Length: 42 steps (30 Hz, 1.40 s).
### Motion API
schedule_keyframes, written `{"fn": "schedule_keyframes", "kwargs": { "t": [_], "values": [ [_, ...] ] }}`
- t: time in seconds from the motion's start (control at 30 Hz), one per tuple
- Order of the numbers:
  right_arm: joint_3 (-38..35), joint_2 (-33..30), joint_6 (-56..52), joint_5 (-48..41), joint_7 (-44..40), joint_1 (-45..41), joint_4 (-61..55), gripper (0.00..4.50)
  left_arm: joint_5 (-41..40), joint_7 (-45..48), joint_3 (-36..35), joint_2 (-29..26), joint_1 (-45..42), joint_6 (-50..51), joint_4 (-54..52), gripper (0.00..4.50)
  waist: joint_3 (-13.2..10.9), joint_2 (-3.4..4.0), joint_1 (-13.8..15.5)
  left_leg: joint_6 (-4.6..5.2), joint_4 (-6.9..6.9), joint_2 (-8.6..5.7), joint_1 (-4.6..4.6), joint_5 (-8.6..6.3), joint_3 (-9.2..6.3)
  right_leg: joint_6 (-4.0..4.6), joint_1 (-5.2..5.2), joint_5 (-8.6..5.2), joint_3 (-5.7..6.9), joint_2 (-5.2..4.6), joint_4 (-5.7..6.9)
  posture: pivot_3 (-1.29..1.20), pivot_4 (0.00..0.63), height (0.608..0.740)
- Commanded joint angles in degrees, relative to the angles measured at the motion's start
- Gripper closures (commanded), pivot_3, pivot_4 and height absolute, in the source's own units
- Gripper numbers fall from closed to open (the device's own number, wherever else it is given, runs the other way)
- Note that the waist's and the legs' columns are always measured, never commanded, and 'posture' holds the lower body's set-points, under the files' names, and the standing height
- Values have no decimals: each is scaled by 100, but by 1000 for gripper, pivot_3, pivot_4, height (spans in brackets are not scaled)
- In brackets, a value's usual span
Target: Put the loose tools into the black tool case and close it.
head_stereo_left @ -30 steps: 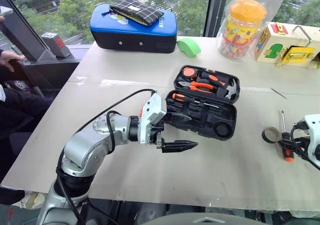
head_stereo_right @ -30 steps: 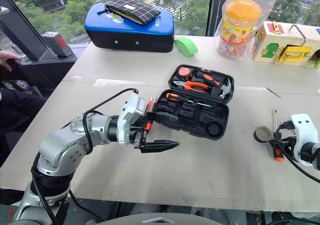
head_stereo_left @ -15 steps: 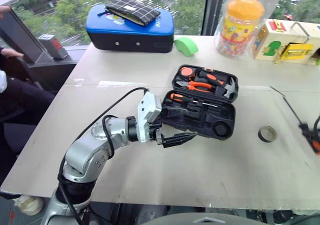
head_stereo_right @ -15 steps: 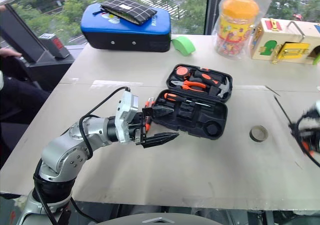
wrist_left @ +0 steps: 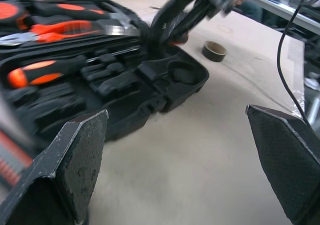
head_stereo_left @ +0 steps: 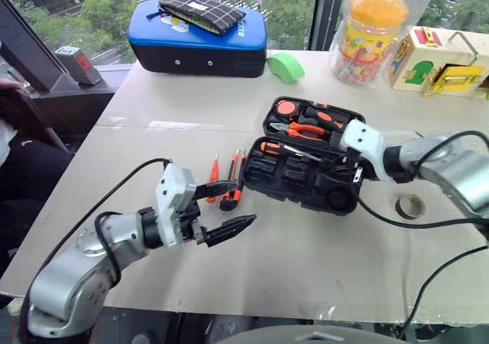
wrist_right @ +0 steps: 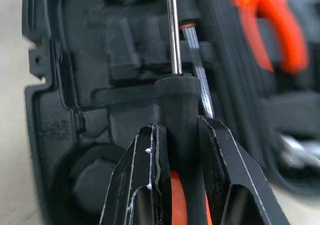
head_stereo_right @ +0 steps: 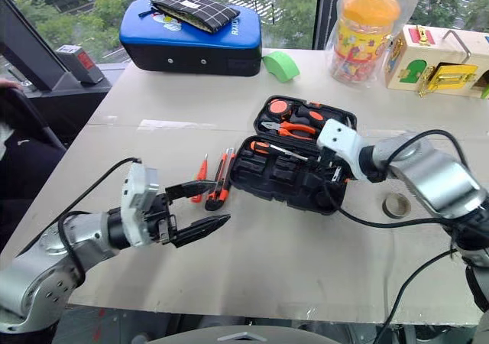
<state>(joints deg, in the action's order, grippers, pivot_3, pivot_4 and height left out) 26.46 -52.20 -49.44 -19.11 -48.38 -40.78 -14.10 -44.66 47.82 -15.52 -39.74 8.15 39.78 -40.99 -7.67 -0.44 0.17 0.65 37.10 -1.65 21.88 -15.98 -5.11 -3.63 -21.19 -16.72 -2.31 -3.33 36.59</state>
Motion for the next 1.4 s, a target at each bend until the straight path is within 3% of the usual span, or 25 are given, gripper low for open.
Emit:
{"fn": "schedule_keyframes", "kwargs": {
  "t": [0.03,0.43,0.73,0.8,0.93,1.07,1.13,1.17,1.2,1.33,1.37,1.4],
  "values": [
    [220,112,523,485,-515,-291,455,4195,-136,-113,-339,-54,303,-182,-429,0,0,0,7,0,0,-2,-1,0,4,0,0,0,-1,-3,-3,0,150,740],
    [284,611,388,1126,-1106,-540,1406,4196,-104,-416,-436,-41,624,-402,-569,0,10,-3,13,3,-10,-4,-11,-2,4,7,1,4,-2,-9,4,0,150,740],
    [440,399,1119,1596,-1602,-314,1633,4196,26,-383,-275,-67,610,-575,-449,0,10,-3,68,2,-17,-12,-10,-2,4,8,0,4,1,-19,1,0,150,740],
    [380,346,1427,1667,-1669,-251,1650,3176,36,-380,-253,-69,605,-592,-437,0,12,-5,75,3,-17,-15,-10,-3,4,8,1,4,2,-23,0,0,150,740],
    [-307,443,1612,1359,-1594,-86,1450,1587,50,-381,-237,-62,622,-627,-407,0,13,-7,62,0,-21,-15,-8,-1,1,7,1,4,6,-22,-4,0,150,740],
    [-1448,550,1820,362,-1872,364,927,1587,103,-386,-201,-39,680,-697,-377,0,12,-4,37,-2,-38,-9,-10,0,4,7,0,4,5,-17,-8,0,150,740],
    [-2061,781,1563,-130,-1628,591,718,1587,122,-405,-176,-16,683,-725,-352,0,10,-1,22,0,-43,-7,-11,0,6,7,-2,4,3,-16,-7,0,150,740],
    [-2263,893,1509,-246,-1457,703,658,2163,137,-411,-163,-9,678,-740,-338,0,10,-1,17,3,-46,-6,-11,-2,5,7,-2,4,3,-16,-7,0,150,740],
    [-2434,1016,1528,-327,-1288,888,578,2327,157,-423,-141,3,659,-756,-320,0,10,0,16,4,-46,-6,-13,-2,8,7,-2,4,0,-16,-6,0,150,740],
    [-2654,1564,1740,-151,-396,1599,263,4155,225,-447,-75,50,595,-825,-217,0,25,-22,52,10,-46,-7,-16,-6,3,7,1,4,4,-17,-2,0,150,740],
    [-2554,1751,1838,78,-60,1724,320,4444,243,-454,-54,71,577,-845,-173,0,20,-14,48,9,-46,-7,-16,-5,4,7,0,4,3,-17,-1,0,150,740],
    [-2479,1872,1899,234,161,1801,364,4444,255,-460,-38,85,566,-861,-142,0,19,-12,48,4,-44,-10,-16,-2,9,7,-2,4,-2,-19,3,0,150,740]
  ]
}}
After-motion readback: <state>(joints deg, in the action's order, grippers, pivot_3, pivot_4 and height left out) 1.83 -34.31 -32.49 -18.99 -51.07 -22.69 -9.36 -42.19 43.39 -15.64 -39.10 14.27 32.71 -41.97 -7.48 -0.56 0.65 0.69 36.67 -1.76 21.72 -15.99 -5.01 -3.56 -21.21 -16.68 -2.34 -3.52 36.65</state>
